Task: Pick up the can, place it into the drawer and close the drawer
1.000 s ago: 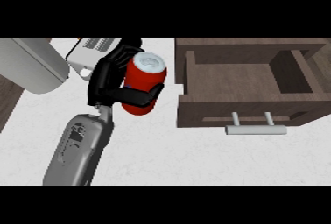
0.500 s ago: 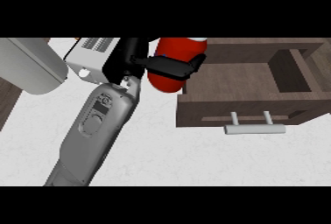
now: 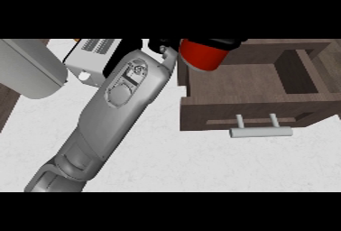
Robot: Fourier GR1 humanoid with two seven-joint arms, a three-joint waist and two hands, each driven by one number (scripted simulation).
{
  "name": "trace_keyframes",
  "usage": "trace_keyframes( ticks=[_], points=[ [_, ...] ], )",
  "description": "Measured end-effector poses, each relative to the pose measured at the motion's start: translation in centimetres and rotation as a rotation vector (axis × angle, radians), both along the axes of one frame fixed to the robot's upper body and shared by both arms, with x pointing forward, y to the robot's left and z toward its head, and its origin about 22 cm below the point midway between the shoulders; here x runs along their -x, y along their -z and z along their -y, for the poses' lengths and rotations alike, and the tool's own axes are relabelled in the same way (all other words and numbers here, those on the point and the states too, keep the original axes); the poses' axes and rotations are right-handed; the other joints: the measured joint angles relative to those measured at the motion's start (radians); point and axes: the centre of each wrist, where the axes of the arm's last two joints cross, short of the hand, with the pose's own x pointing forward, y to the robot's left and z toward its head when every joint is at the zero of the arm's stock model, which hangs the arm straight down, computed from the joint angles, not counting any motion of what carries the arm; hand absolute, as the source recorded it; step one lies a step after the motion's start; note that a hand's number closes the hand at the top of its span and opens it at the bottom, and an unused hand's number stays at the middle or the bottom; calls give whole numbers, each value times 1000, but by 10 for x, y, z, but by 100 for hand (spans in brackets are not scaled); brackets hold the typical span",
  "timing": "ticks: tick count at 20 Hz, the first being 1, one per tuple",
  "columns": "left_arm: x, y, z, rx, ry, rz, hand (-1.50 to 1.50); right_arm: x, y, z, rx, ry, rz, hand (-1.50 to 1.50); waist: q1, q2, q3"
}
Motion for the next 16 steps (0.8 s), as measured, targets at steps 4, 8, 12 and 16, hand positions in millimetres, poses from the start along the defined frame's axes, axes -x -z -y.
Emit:
trace_keyframes(
  ticks=[4,8,12,16],
  points=[
    [-8,-5,15,-27,-3,-16,150,-7,3,6,-5,-2,-1,-150,-5,2,0],
    [-14,-8,24,-43,-3,-23,150,-8,1,-2,0,-4,-6,-150,-8,3,0],
    [-18,-11,34,-65,-13,-29,150,-17,3,1,-1,-14,-3,-150,-20,6,1],
    [-22,-10,41,-96,-22,-30,150,-20,2,-2,1,-23,-6,-150,-26,8,1]
  ],
)
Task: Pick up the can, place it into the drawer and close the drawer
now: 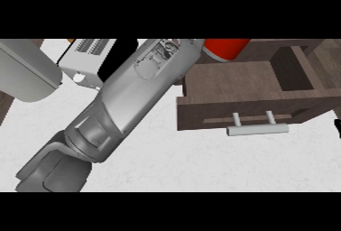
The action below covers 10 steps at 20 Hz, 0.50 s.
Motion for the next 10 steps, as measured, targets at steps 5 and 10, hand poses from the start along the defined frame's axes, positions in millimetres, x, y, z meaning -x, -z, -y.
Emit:
trace_keyframes(
  ticks=[5,10],
  points=[
    [-4,7,2,-22,-18,-16,150,-1,3,-2,5,-8,2,-150,-16,3,0],
    [-5,17,4,-46,-39,-8,150,-6,-2,-2,7,-16,9,-150,-27,6,1]
  ],
)
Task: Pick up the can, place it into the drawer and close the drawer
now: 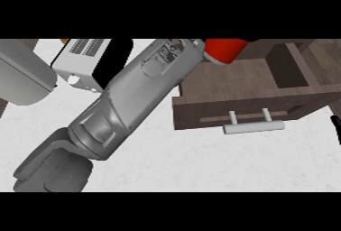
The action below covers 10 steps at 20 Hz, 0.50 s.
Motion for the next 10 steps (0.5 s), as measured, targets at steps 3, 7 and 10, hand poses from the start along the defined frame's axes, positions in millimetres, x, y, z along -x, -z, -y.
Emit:
trace_keyframes(
  ticks=[3,7,10],
  points=[
    [-3,7,-2,-20,-24,10,150,-1,0,-3,0,-1,7,-150,-6,3,0],
    [-5,17,-5,-46,-37,25,150,-9,-3,-2,3,-3,14,-150,-11,6,0],
    [-5,28,-7,-67,-48,27,150,-10,-3,-1,1,-8,17,-150,-19,7,0]
  ],
)
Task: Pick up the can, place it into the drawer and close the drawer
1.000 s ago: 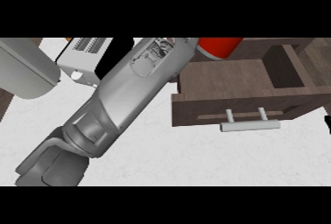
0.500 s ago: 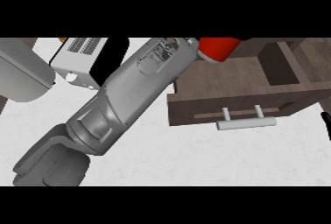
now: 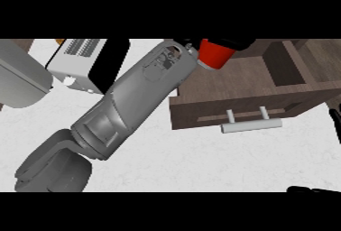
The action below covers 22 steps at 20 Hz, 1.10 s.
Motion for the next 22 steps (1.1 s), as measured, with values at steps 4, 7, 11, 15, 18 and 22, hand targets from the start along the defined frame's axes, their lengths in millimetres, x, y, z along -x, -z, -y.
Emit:
trace_keyframes(
  ticks=[4,7,11,15,18,22],
  points=[
    [-2,11,-4,-33,-12,19,150,-4,-4,-1,4,-7,9,-150,-7,3,0],
    [-2,18,-6,-46,-29,16,-150,-4,-5,-6,9,-13,6,-150,-13,4,0],
    [-3,19,-7,-43,-62,20,-150,-7,-4,-7,12,-26,8,-150,-20,6,0],
    [-3,24,-9,-32,-90,25,-150,-8,-5,-8,18,-31,10,-150,-25,7,0],
    [-2,28,-9,-26,-110,32,-150,-8,-6,-8,20,-34,14,-150,-29,6,0],
    [-3,27,-10,-4,-128,29,-150,-6,-14,-8,47,-33,34,-150,-31,7,0]
  ],
)
